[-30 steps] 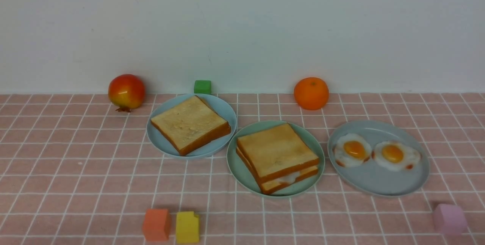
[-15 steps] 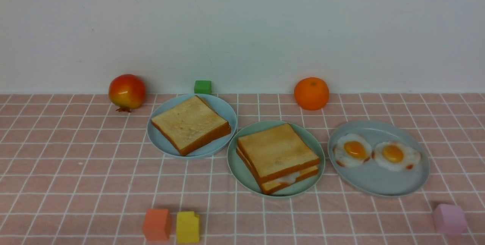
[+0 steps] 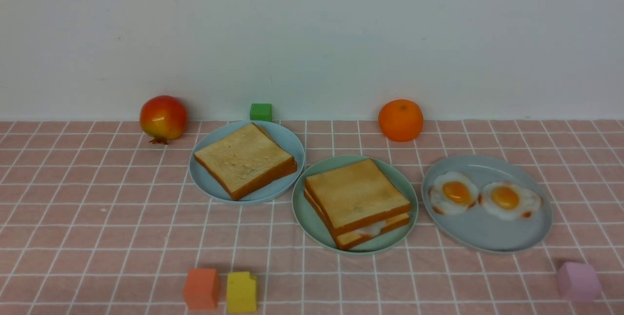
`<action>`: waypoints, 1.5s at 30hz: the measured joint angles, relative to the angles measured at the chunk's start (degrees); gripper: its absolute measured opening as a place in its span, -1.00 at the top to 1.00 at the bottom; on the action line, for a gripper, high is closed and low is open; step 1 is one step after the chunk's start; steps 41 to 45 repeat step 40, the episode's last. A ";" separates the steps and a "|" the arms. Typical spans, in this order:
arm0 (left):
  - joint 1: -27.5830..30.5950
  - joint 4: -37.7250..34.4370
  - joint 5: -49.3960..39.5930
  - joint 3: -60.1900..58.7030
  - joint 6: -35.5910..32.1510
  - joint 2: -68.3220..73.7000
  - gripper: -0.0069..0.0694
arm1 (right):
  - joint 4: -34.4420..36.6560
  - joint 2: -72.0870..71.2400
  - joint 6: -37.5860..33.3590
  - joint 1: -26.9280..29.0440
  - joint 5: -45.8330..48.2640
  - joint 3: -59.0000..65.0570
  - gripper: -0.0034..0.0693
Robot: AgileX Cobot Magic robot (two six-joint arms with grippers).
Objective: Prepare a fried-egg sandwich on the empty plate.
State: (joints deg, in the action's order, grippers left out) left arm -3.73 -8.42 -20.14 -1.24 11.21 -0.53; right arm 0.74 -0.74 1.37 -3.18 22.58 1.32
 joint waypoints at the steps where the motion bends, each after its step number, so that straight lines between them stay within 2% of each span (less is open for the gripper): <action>1: 0.00 0.00 0.00 0.00 0.00 0.00 0.79 | 0.00 0.00 0.00 0.00 0.00 0.00 0.77; 45: 0.00 0.13 -0.22 0.07 0.14 0.00 0.79 | 0.05 0.00 0.04 0.00 0.00 0.00 0.66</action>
